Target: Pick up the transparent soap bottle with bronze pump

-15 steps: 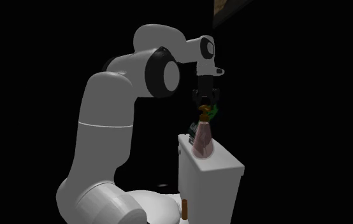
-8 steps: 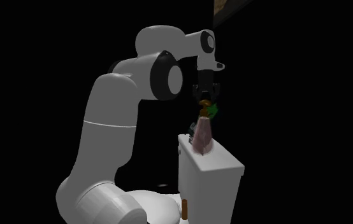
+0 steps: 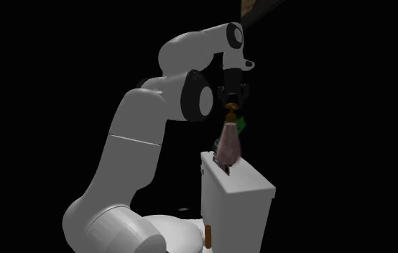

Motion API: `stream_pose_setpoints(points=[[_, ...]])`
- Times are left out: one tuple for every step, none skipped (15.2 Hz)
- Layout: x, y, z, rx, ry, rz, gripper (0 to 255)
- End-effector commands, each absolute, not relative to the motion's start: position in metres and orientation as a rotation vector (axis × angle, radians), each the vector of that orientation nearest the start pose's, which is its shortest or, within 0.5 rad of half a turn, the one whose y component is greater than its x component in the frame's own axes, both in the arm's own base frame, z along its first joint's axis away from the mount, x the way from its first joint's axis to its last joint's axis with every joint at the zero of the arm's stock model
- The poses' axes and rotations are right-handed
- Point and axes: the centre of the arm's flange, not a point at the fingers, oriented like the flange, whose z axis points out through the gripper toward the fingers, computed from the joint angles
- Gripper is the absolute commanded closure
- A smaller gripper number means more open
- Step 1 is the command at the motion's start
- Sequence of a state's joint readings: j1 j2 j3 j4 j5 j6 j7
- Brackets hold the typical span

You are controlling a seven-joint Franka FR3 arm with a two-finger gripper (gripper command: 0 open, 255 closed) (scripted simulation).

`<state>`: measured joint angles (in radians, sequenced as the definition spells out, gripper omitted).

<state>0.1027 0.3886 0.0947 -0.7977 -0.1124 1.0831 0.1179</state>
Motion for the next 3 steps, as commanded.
stream_pose_setpoints(points=[[0.5901,0.0862,0.7113,-3.219,-0.043,0.147,255],[0.5901,0.0862,0.7121,-3.219,-0.043,0.147,255],[0.5901,0.0862,0.7121,-3.219,-0.043,0.147,255]])
